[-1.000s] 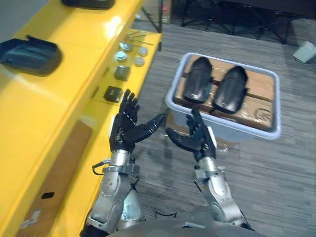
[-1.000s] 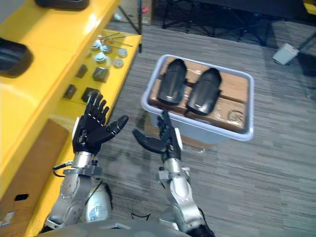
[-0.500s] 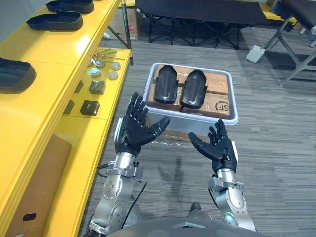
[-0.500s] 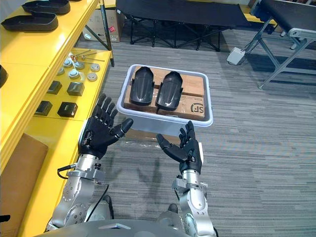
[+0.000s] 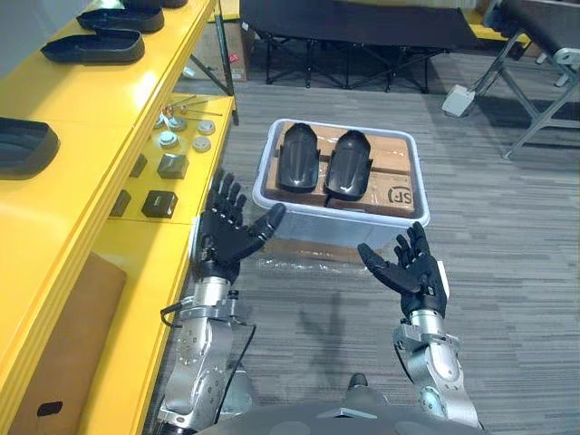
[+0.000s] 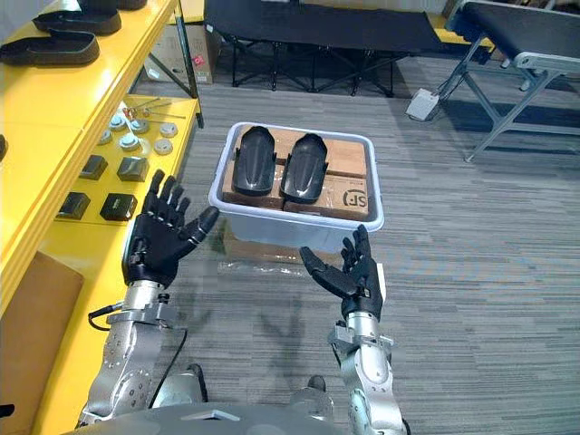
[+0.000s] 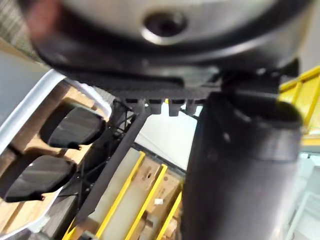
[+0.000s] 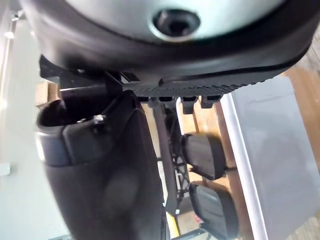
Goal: Walk over and take three plastic housings, then place them on the shelf
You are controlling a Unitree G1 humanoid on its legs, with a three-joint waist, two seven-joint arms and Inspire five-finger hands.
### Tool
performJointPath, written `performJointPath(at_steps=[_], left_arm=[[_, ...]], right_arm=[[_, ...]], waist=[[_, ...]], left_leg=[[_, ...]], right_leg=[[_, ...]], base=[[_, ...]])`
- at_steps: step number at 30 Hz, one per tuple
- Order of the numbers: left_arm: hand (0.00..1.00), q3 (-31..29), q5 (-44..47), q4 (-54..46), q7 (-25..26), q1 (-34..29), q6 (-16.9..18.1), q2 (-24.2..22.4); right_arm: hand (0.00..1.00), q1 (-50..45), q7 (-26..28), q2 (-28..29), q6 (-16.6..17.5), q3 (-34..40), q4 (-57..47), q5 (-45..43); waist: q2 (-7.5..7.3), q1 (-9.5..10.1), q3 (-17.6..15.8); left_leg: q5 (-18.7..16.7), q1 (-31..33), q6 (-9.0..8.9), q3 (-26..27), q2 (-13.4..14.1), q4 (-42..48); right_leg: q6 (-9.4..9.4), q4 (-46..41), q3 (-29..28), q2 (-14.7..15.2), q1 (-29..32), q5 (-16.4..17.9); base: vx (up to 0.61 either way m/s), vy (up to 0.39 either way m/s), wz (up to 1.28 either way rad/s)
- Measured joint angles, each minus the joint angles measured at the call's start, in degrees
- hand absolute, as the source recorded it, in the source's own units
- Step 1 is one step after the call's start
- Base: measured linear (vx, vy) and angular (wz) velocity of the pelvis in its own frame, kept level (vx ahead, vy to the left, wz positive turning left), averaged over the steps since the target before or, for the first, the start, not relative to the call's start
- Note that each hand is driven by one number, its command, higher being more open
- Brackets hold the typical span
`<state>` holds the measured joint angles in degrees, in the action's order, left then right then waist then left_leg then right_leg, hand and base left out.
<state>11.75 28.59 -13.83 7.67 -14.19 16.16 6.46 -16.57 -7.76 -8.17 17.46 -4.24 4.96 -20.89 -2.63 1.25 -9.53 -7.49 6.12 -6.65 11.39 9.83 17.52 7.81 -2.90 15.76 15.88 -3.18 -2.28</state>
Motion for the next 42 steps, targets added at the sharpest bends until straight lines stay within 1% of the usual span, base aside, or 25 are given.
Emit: performJointPath(at_steps=[7, 9, 12, 16, 19, 20, 22, 23, 24, 25, 26, 27, 28, 29, 30, 31, 34, 35, 36, 37, 38, 39, 40, 41, 42], left_arm=[[1.00, -2.3, -4.4, -0.4, 2.1, -2.2, 0.2, -0.3], [1.00, -2.7, -4.4, -2.1, 3.7, -2.6, 1.5, -0.6], [1.00, -3.1, -4.8, -7.0, 4.5, -3.9, 4.8, -1.2], [1.00, -3.0, -6.5, -9.3, 2.1, -3.6, 5.3, -1.2], [1.00, -2.0, -6.5, -9.2, -0.6, -3.6, 4.9, -0.6], [1.00, -1.8, -6.5, -9.2, -0.7, -3.6, 4.9, -0.4], [1.00, -1.0, -6.2, -9.2, -0.7, -3.5, 4.9, 1.0], [1.00, -0.8, -5.9, -9.2, -0.7, -3.1, 4.9, 1.4], [1.00, -0.2, -5.1, -9.2, -0.7, -1.9, 4.9, 1.8], [1.00, 0.8, -3.9, -9.0, -0.8, -0.2, 5.0, 2.1], [1.00, 0.9, -3.9, -8.8, -0.7, 0.5, 5.2, 2.2], [1.00, 0.9, -3.9, -8.6, -0.4, 1.9, 5.3, 2.7], [1.00, 1.0, -3.9, -8.3, -0.1, 2.8, 5.7, 3.4], [1.00, 1.0, -3.9, -7.6, -0.1, 3.0, 6.1, 3.7], [1.00, 1.6, -3.9, -7.3, 0.1, 2.7, 6.1, 3.4], [1.00, 1.8, -3.9, -6.9, 0.4, 2.3, 6.4, 3.0], [1.00, 2.1, -3.5, -5.8, 0.1, 2.4, 6.4, 2.5], [1.00, 2.3, -1.8, -5.8, -0.8, 2.4, 6.4, 2.4], [1.00, 2.5, 0.5, -4.9, -1.2, 2.3, 6.3, 2.3], [1.00, 2.3, 2.1, -4.1, -1.6, 2.0, 6.1, 2.3], [1.00, 1.8, 5.0, -2.9, -2.3, 1.0, 5.8, 0.9], [1.00, 1.7, 5.1, -1.4, -2.3, -0.1, 5.5, -0.5], [1.00, 1.7, 5.0, -0.6, -2.5, -0.4, 4.8, -1.0], [1.00, 1.7, 5.0, 0.7, -3.5, -0.7, 3.6, -1.0], [1.00, 1.7, 5.1, 1.1, -4.3, -1.5, 3.4, -1.0]], right_arm=[[1.00, 0.2, 0.0, 0.0, -1.5, 0.1, -0.1, 0.3], [1.00, 1.1, 0.0, 0.0, -1.5, -0.9, -0.3, 0.0], [1.00, 4.0, 0.0, -0.2, -1.1, -3.5, -0.3, -0.1], [1.00, 7.4, -0.3, -0.3, 1.1, -6.0, -0.4, -0.2], [1.00, 7.4, -0.1, 0.6, 1.5, -6.5, -1.4, -2.6], [1.00, 7.4, -0.2, 1.0, 1.6, -6.5, -1.4, -2.6], [1.00, 7.1, 0.0, 2.2, 1.7, -6.5, -1.3, -2.6], [1.00, 7.0, 0.1, 2.3, 2.0, -6.4, -1.4, -2.6], [1.00, 6.8, 0.4, 2.3, 2.8, -5.8, -1.4, -2.7], [1.00, 6.9, 0.9, 2.3, 3.5, -5.2, -1.3, -3.3], [1.00, 6.9, 1.1, 2.3, 3.8, -5.1, -1.3, -3.8], [1.00, 6.9, 1.3, 2.5, 4.5, -5.1, -1.3, -4.6], [1.00, 6.9, 2.0, 2.8, 4.9, -4.5, -1.2, -4.7], [1.00, 6.6, 2.5, 2.9, 5.1, -4.0, -1.3, -5.0], [1.00, 6.5, 3.5, 2.9, 6.0, -2.8, -1.4, -5.4], [1.00, 6.8, 4.9, 2.6, 6.9, -1.7, -1.4, -5.7], [1.00, 6.0, 7.0, 2.3, 6.9, -1.0, -1.4, -7.0], [1.00, 6.0, 7.3, 1.8, 6.8, -0.9, -1.5, -6.9], [1.00, 5.9, 7.5, 1.2, 6.2, -1.0, -1.5, -6.3], [1.00, 5.9, 7.9, 1.0, 5.6, -1.1, -1.6, -6.3], [1.00, 6.2, 8.7, -0.1, 5.1, -1.3, -2.5, -6.4], [1.00, 5.5, 9.3, -1.7, 4.3, -1.5, -4.3, -6.5], [1.00, 5.0, 9.4, -2.5, 4.0, -1.5, -5.0, -6.5], [1.00, 4.2, 9.3, -3.4, 3.9, -1.3, -5.4, -6.4], [1.00, 4.1, 8.9, -4.2, 3.9, -0.9, -5.5, -6.3]], waist=[[0.74, -0.25, 0.1], [0.78, -0.32, 0.1], [1.34, 0.06, -0.2], [1.77, 0.32, -0.2], [1.12, 0.62, -0.5], [1.06, 0.63, -0.6], [0.87, -0.06, -1.2], [0.89, -0.25, -1.7], [0.92, -0.81, -2.8], [1.86, -1.33, -4.6], [1.48, -1.42, -4.8], [0.24, -1.38, -5.4], [-1.18, -1.51, -6.0], [-1.45, -1.89, -6.0], [-0.44, -1.91, -6.6], [1.16, -0.99, -7.7], [2.06, -1.85, -7.7], [2.20, -1.63, -7.0], [2.29, -1.13, -6.0], [2.67, -0.81, -5.5], [3.99, -0.73, -4.8], [5.85, -1.74, -4.0], [6.36, -1.81, -3.8], [5.91, -1.31, -4.0], [6.00, -0.81, -3.9]], left_leg=[[1.5, -1.7, -1.15, 1.4, 1.3, -2.2], [1.8, -2.5, -1.39, 2.1, 1.9, -2.9], [0.0, -2.4, -1.74, 2.2, 3.3, 0.4], [-3.4, -2.5, -1.28, 2.4, 3.6, 4.5], [-5.8, -2.4, -0.98, 2.5, 3.4, 6.7], [-6.0, -2.3, -0.85, 2.4, 3.5, 7.1], [-6.0, -2.4, -0.04, 3.0, 3.7, 7.5], [-6.0, -2.5, 0.07, 3.0, 3.7, 7.5], [-6.1, -2.7, 0.48, 2.9, 4.0, 7.5], [-6.2, -2.8, 1.10, 2.2, 4.2, 7.5], [-6.2, -2.9, 1.10, 2.1, 4.1, 7.5], [-6.3, -2.9, 1.00, 2.1, 3.6, 7.5], [-6.8, -2.8, 0.16, 1.3, 2.9, 7.7], [-6.9, -2.6, -0.29, 0.2, 2.8, 7.9], [-7.9, -2.5, -1.77, -2.2, 2.8, 9.6], [-8.9, -2.7, -2.81, -3.9, 4.3, 10.9], [-10.0, -2.8, -4.87, -7.4, 5.4, 10.4], [-9.8, -2.9, -4.74, -8.9, 5.6, 8.5], [-8.3, -4.5, -2.54, -9.6, 5.9, 3.8], [-7.2, -5.3, -0.60, -9.6, 5.9, 3.1], [-6.1, -3.9, 2.19, -9.3, 6.6, 9.6], [-3.7, -1.2, 2.25, -8.6, 8.9, 13.6], [-2.4, -0.4, 2.64, -8.6, 9.6, 15.7], [-3.6, 0.5, 0.81, -7.7, 9.5, 18.9], [-5.1, 0.9, 0.52, -6.2, 8.3, 19.9]], right_leg=[[-0.22, 0.1, -0.2, -1.3, 0.1, 0.9], [-0.22, 0.2, -0.7, -1.7, 0.1, 0.9], [0.01, 0.1, -2.5, -2.9, 0.0, 0.7], [0.44, -0.2, -4.3, -2.7, -0.4, 0.4], [-2.34, -5.0, -5.1, -1.9, 1.8, 3.1], [-2.67, -6.7, -5.1, -1.8, 2.9, 3.3], [-1.73, -12.5, -5.0, -1.2, 6.3, 2.2], [-1.87, -13.8, -4.9, -1.1, 6.6, 2.0], [-2.32, -18.7, -5.0, -0.5, 9.1, 1.7], [-4.47, -22.0, -5.3, -0.1, 12.2, 4.5], [-4.28, -20.5, -5.2, -0.1, 12.8, 6.1], [-4.09, -16.6, -4.9, -0.1, 14.1, 6.1], [-2.97, -15.0, -5.3, 0.0, 14.9, 4.5], [-1.98, -15.2, -4.6, 0.0, 14.4, 3.8], [-1.81, -16.8, -2.4, -0.3, 13.9, 3.9], [-2.07, -20.7, -2.0, -0.7, 14.4, 5.4], [-2.79, -27.4, 0.1, -0.8, 14.6, 11.2], [-3.29, -29.5, 1.6, -1.0, 15.1, 13.5], [-4.10, -29.3, 3.2, -1.4, 14.6, 15.2], [-4.55, -28.1, 4.2, -1.8, 13.6, 15.5], [-5.43, -27.2, 6.1, -2.6, 11.9, 15.5], [-5.91, -25.1, 8.6, -4.3, 8.9, 15.7], [-5.94, -23.0, 9.9, -5.1, 6.6, 15.7], [-5.85, -19.2, 11.4, -5.9, 2.2, 15.4], [-5.82, -16.4, 12.4, -6.1, -0.9, 14.9]], base=[[-0.01, -0.042, -0.10], [-0.01, -0.047, -0.18], [-0.01, -0.013, -0.28], [-0.04, 0.081, -0.23], [-0.07, 0.104, -0.14], [-0.06, 0.076, -0.30], [-0.05, 0.049, -0.25], [-0.04, 0.045, -0.08], [-0.08, 0.033, 0.02], [-0.10, 0.012, 0.03], [-0.09, -0.081, 0.05], [-0.04, -0.198, 0.14], [0.00, -0.250, 0.33], [0.06, -0.261, 0.40], [0.11, -0.202, 0.11], [0.11, -0.180, 0.04], [0.11, -0.224, 0.45], [0.22, -0.317, 0.52], [0.26, -0.308, 0.49], [0.29, -0.254, 0.39], [0.34, -0.269, 0.58], [0.35, -0.279, 0.65], [0.37, -0.242, 0.79], [0.28, -0.145, 0.56], [0.36, -0.141, 0.47]])
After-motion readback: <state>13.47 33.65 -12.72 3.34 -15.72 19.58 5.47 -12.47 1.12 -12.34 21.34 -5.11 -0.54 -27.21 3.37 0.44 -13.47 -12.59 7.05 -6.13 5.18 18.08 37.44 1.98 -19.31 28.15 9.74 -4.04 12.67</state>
